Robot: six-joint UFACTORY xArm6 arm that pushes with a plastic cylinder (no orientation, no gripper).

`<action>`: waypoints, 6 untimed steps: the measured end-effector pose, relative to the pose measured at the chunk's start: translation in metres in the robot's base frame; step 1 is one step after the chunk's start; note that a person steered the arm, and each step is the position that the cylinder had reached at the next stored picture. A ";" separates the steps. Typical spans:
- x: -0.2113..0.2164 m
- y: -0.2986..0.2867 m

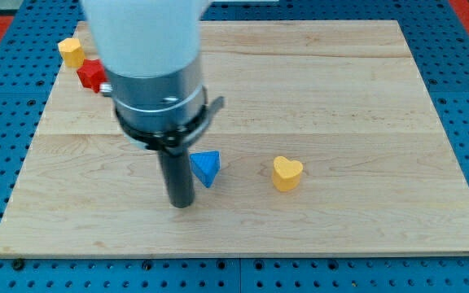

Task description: Slide the blue triangle horizontally to yellow heart

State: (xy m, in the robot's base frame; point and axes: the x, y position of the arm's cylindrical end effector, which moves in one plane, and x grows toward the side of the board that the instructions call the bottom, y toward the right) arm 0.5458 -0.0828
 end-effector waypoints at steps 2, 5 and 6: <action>-0.112 -0.064; -0.251 -0.069; -0.208 -0.080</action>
